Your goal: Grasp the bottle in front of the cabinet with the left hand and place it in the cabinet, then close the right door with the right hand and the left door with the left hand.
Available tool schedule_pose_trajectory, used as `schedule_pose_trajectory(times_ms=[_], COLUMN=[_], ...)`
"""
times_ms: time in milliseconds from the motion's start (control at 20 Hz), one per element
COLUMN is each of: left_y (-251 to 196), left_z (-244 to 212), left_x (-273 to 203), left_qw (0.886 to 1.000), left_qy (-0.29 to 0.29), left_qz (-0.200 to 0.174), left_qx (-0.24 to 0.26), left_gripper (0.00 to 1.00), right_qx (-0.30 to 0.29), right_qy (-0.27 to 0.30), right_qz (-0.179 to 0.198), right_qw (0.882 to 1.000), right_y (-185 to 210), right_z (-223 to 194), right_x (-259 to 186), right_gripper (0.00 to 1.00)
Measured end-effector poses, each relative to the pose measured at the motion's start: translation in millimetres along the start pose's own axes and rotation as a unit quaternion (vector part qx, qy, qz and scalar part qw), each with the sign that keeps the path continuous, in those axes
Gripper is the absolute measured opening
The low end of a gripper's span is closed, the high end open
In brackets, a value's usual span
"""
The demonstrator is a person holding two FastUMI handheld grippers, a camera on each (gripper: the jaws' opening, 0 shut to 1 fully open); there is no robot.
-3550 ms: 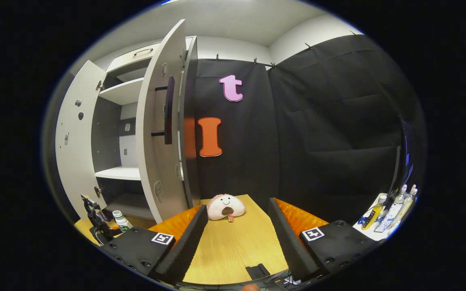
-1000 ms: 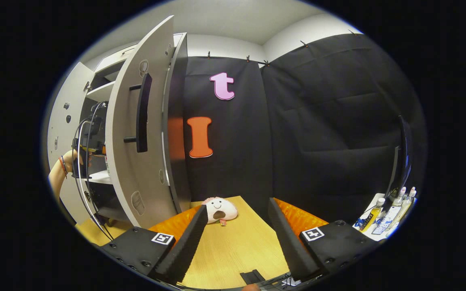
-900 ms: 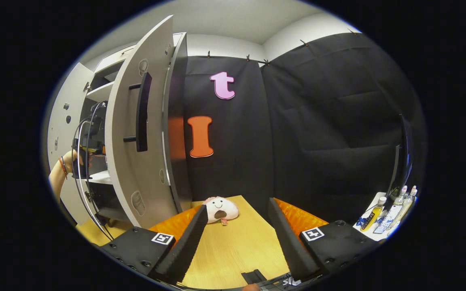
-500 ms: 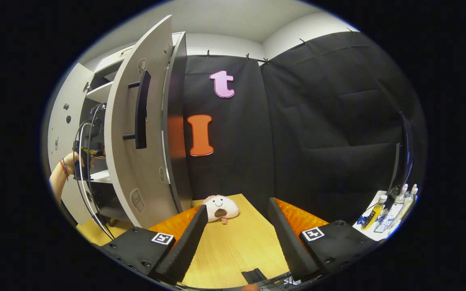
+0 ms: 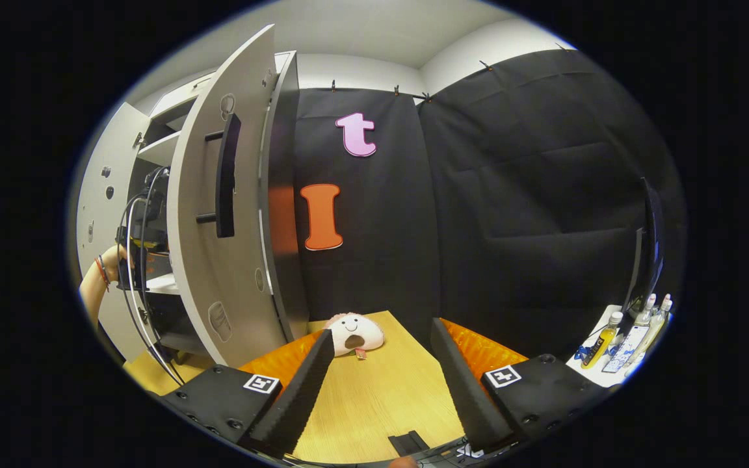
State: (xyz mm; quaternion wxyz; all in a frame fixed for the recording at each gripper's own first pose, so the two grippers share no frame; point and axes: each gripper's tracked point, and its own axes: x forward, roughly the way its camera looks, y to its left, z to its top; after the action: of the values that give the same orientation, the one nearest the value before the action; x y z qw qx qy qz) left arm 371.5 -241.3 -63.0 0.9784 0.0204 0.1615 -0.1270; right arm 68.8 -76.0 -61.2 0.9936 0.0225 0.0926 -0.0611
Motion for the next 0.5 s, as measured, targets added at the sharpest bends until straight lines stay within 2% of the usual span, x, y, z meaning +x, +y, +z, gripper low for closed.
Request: schedule_pose_trajectory(times_ms=[100, 300, 500], left_y=[-2, 0, 8], left_z=[1, 6, 18], left_x=[-4, -12, -51], left_qw=[1.000, 1.000, 0.999], left_qy=[0.001, -0.010, -0.034], left_qz=[0.001, 0.002, 0.004], left_qx=[0.000, -0.007, -0.006], left_gripper=[0.99, 0.99, 0.98], right_qx=[-0.001, 0.001, 0.002], right_qy=[0.000, -0.001, -0.004], right_qz=[-0.001, -0.003, 0.001], right_qw=[1.000, 1.000, 1.000], right_y=[-1, -1, 7], right_z=[-1, 1, 4], right_x=[0, -1, -4], right_gripper=[0.99, 0.99, 0.99])
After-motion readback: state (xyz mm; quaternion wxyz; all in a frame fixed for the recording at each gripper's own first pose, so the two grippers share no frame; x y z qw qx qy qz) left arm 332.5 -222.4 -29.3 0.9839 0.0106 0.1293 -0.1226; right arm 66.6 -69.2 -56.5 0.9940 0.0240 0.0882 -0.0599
